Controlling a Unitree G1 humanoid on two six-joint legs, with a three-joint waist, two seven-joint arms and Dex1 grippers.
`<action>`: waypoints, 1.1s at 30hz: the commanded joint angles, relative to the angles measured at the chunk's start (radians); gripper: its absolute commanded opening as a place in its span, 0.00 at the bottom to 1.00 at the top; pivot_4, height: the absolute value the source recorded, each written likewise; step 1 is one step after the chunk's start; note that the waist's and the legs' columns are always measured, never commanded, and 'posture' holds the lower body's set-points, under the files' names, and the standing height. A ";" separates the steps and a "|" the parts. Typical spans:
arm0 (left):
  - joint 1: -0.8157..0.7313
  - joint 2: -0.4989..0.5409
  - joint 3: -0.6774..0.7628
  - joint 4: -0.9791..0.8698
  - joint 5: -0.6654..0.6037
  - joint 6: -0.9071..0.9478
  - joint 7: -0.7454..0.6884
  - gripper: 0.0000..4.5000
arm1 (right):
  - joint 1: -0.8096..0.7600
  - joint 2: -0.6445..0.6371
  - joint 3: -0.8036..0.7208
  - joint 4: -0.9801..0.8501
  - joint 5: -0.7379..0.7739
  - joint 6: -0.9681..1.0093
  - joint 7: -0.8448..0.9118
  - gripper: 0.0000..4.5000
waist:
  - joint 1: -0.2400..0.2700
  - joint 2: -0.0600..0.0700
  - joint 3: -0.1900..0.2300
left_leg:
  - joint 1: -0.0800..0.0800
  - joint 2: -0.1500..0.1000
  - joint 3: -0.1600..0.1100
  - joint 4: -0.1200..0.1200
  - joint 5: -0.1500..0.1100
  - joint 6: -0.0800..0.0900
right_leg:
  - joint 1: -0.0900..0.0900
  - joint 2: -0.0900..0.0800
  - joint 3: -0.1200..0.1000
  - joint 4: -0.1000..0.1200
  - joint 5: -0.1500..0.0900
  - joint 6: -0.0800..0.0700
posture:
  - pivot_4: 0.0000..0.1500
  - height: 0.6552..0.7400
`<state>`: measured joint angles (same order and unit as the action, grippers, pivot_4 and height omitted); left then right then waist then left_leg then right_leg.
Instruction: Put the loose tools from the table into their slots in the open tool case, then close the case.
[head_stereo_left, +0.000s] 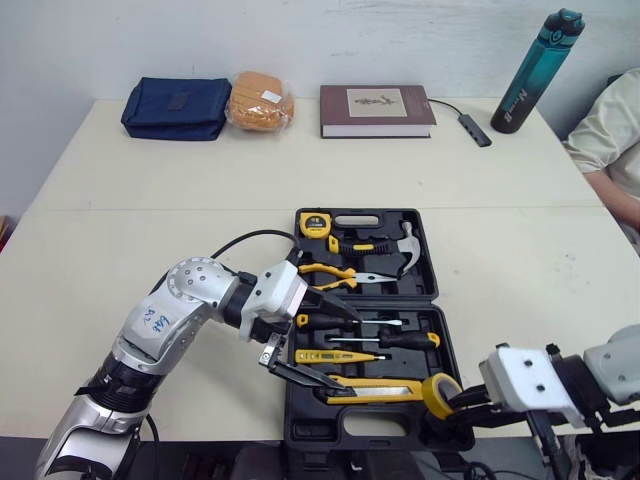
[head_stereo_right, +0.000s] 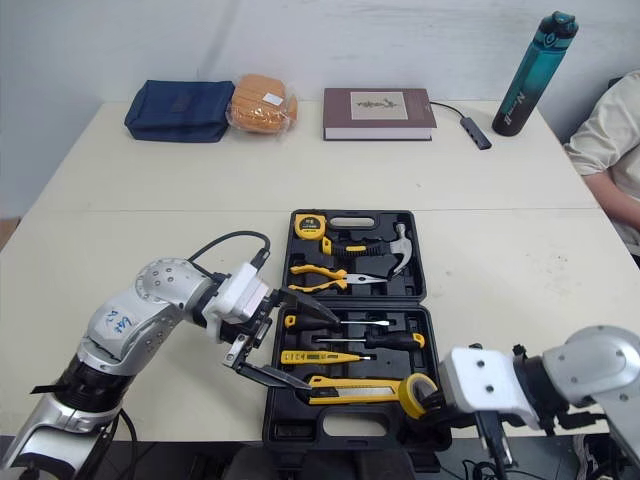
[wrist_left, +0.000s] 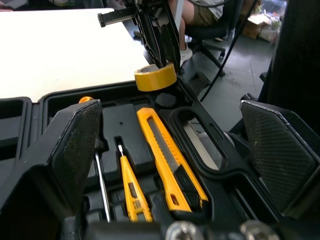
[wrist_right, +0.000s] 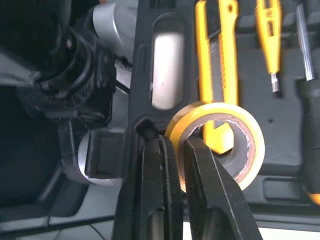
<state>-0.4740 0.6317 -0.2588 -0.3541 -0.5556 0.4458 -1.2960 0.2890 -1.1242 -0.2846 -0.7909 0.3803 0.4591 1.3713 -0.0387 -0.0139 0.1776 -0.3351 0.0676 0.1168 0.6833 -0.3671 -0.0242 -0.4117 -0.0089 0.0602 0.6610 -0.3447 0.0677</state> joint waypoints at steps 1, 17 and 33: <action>0.014 0.005 -0.006 -0.064 -0.005 -0.013 -0.010 1.00 | 0.043 0.007 0.012 -0.029 -0.042 -0.066 -0.023 0.02 | 0.003 0.000 0.000 | 0.000 0.000 0.000 0.000 0.000 0.000 | 0.000 0.000 0.000 0.000 0.000 0.000 | 1.00 1.00; 0.011 0.010 0.003 -0.102 -0.015 0.010 0.005 1.00 | 0.127 0.007 0.104 0.049 -0.140 -0.183 -0.087 0.02 | 0.008 -0.003 -0.001 | 0.000 0.000 0.000 0.000 0.000 0.000 | 0.000 0.001 0.000 0.000 0.000 0.000 | 1.00 1.00; -0.008 0.000 -0.003 -0.075 -0.002 -0.004 -0.004 1.00 | 0.191 0.007 0.031 0.003 -0.071 -0.185 -0.069 0.50 | 0.011 -0.006 -0.003 | 0.001 0.000 0.000 0.000 0.000 0.000 | 0.001 0.001 0.000 0.000 0.000 0.000 | 1.00 1.00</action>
<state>-0.4694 0.6330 -0.2641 -0.4158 -0.5533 0.4542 -1.2932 0.4589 -1.1227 -0.2206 -0.7416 0.2604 0.2670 1.2751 -0.0279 -0.0195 0.1746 -0.3346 0.0676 0.1165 0.6836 -0.3673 -0.0238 -0.4110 -0.0081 0.0601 0.6607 -0.3448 0.0675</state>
